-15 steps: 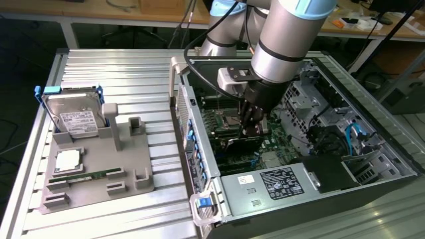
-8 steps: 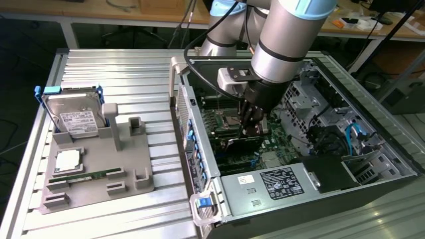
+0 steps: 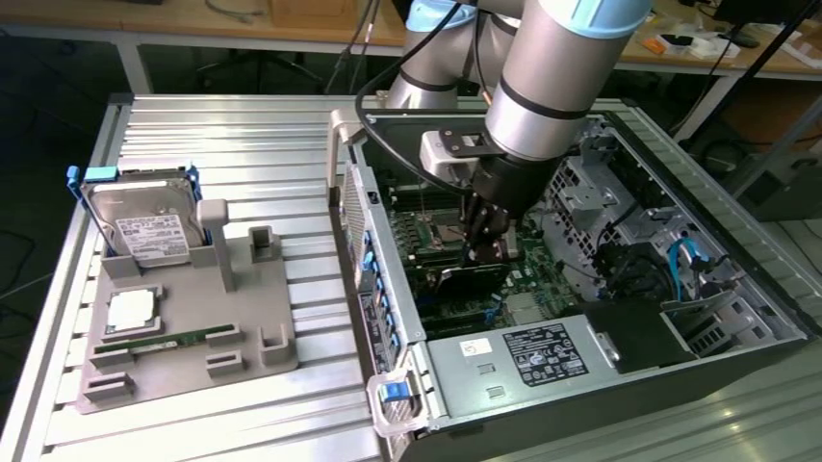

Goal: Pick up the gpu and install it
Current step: 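Press down on the gpu until it lock into place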

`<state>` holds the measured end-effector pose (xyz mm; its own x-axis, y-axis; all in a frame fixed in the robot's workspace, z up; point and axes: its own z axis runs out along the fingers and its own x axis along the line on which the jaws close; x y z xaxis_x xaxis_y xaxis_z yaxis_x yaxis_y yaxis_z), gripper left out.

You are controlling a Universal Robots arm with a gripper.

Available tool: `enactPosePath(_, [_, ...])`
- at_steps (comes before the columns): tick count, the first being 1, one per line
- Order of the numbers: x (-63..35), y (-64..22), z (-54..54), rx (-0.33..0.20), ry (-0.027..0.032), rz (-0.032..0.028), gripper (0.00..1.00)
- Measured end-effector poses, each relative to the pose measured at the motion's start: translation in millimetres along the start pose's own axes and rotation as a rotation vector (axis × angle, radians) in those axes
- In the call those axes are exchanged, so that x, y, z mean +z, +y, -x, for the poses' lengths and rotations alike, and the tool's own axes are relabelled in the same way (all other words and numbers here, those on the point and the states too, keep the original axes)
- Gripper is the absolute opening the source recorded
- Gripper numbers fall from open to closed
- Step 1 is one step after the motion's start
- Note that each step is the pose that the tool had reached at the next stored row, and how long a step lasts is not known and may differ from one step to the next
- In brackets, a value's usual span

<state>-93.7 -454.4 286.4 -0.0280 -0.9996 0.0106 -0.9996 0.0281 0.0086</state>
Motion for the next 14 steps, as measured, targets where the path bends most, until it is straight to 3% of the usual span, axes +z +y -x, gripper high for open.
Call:
enactPosePath(9, [18.9,3.8,1.6,0.0,0.0014,0.0006,0.11])
enactPosePath(10, [12.3,4.5,1.9,0.0,-0.0023,-0.0002,0.11])
enactPosePath(11, [5.5,6.3,1.6,0.0,-0.0007,0.0022,0.11])
enactPosePath(14, [-4.4,15.9,1.1,0.0,-0.0042,0.0065,0.11])
